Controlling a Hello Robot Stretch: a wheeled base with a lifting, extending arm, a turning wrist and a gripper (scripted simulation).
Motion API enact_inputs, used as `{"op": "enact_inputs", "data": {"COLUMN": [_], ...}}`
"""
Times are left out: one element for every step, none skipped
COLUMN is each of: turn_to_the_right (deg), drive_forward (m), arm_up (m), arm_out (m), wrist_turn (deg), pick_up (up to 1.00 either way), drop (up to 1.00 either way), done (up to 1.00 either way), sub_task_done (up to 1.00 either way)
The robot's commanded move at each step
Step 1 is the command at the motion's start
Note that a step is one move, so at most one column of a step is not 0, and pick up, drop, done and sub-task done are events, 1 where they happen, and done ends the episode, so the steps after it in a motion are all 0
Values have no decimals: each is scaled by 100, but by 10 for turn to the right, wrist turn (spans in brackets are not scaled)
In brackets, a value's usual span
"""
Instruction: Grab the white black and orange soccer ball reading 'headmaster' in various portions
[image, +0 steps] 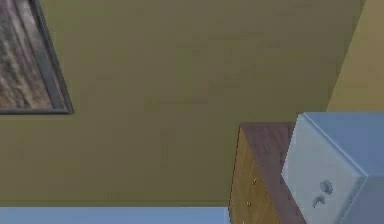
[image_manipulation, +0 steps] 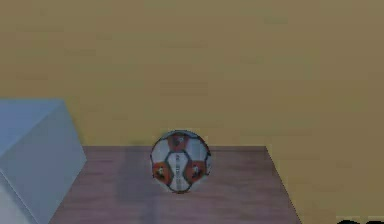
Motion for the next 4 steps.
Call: {"op": "enact_inputs", "data": {"turn_to_the_right": [0,0,0,0], "drive_forward": [0,0,0,0], "arm_up": [50,38,0,0], "arm_out": [0,0,14,0], "wrist_turn": [0,0,0,450], "pick_up": [0,0,0,0], "drop": [0,0,0,0], "done": [0,0,0,0], "sub_task_done": [0,0,0,0]}}
